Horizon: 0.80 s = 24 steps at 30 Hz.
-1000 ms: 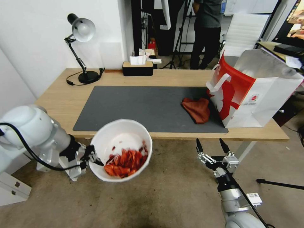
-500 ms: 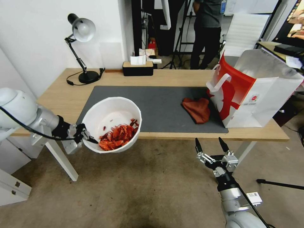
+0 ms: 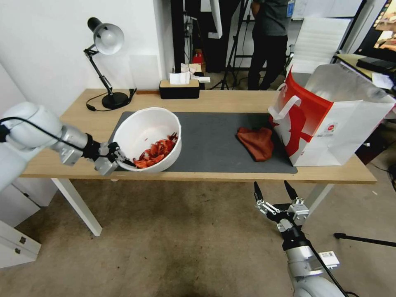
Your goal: Sweep shrimp from table into container with towel, then put container into takeout bag.
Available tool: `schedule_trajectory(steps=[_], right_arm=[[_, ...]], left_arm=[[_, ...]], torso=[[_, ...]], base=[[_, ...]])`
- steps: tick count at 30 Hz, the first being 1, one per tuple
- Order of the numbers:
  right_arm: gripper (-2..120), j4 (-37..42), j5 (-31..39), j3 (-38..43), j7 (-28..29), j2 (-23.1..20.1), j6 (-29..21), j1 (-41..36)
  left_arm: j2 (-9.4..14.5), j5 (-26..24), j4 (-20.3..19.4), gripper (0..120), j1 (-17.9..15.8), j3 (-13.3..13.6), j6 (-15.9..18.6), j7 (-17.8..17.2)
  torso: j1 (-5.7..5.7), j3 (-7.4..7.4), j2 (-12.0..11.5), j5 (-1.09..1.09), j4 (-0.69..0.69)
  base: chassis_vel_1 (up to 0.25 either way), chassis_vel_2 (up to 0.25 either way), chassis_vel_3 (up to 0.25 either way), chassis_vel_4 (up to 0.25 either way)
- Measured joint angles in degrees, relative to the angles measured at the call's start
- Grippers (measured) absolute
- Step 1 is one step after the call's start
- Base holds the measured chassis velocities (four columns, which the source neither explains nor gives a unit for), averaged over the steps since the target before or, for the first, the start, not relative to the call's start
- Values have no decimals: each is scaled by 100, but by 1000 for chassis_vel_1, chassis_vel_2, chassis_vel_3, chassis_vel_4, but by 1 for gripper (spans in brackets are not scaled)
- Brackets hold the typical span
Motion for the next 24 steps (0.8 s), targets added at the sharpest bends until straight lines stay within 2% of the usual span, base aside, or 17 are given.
schedule_trajectory(steps=[3, 5, 7, 8, 9, 10, 11, 13, 14, 15, 16, 18, 19, 20, 21, 23, 24], right_arm=[[100, 10, -33, 29, -5, 39, 22, -46], [100, 12, -37, 35, -7, 46, 26, -50], [100, 11, -61, 51, -13, 82, 44, -68], [100, 11, -61, 51, -13, 82, 44, -68], [100, 4, -77, 52, -15, 96, 46, -67], [100, -22, -109, 52, -18, 123, 49, -62], [100, -22, -109, 52, -18, 123, 49, -62], [100, -70, -154, 52, -20, 153, 62, -52], [100, -70, -154, 52, -20, 153, 62, -52], [100, -89, -169, 51, -21, 162, 68, -45], [100, -124, -187, 51, -23, 179, 75, -37], [100, -133, -192, 50, -24, 183, 77, -35], [100, -183, -212, 42, -27, 198, 85, -13], [100, -214, -222, 36, -34, 206, 88, 2], [100, -214, -222, 36, -34, 206, 88, 2], [100, -315, -256, 15, -57, 229, 109, 52], [100, -315, -256, 15, -57, 229, 109, 52]], left_arm=[[-553, -2, 326, 0, -794, 692, 129, -7], [-632, -4, 378, 0, -904, 785, 144, -9], [-993, -16, 686, 0, -1401, 1189, 182, -18], [-993, -16, 686, 0, -1401, 1189, 182, -18], [-1129, -19, 801, 0, -1570, 1329, 186, -34], [-1410, -38, 1045, 0, -1900, 1624, 195, -119], [-1410, -38, 1045, 0, -1900, 1624, 195, -119], [-1897, -53, 1470, 0, -2326, 1900, 191, -187], [-1897, -53, 1470, 0, -2326, 1900, 191, -187], [-2171, -51, 1669, 0, -2462, 1963, 182, -194], [-2618, -59, 2055, 0, -2659, 2030, 145, -205], [-2721, -59, 2165, 0, -2708, 2046, 137, -208], [-3236, -54, 2660, 0, -2888, 2105, 57, -234], [-3468, -45, 2886, 0, -2953, 2114, 8, -240], [-3468, -45, 2886, 0, -2953, 2114, 8, -240], [-4116, 40, 3550, 0, -3096, 2103, -123, -262], [-4116, 40, 3550, 0, -3096, 2103, -123, -262]], torso=[[0, 0, 0, 2, -2], [0, 0, 0, 3, -2], [0, 0, 0, 2, -1], [0, 0, 0, 2, -1], [0, 0, 0, 2, 0], [0, 1, 0, 1, 1], [0, 1, 0, 1, 1], [-1, 0, 0, 5, 3], [-1, 0, 0, 5, 3], [0, 0, 0, 3, 2], [0, 0, 1, 3, -7], [0, 1, 1, 3, -5], [0, 0, 1, 5, -5], [0, 1, 1, 5, -5], [0, 1, 1, 5, -5], [0, 1, 1, 3, 2], [0, 1, 1, 3, 2]], base=[[0, 0, 0, 0], [0, 0, 0, 0], [0, 0, 0, 0], [0, 0, 0, 0], [0, 0, 0, 0], [0, 0, 0, 0], [0, 0, 0, 0], [0, 0, 0, 0], [0, 0, 0, 0], [0, 0, 0, 0], [0, 0, 0, 0], [0, 0, 0, 0], [0, 0, 0, 0], [0, 0, 0, 0], [0, 0, 0, 0], [0, 0, 0, 0], [0, 0, 0, 0]])
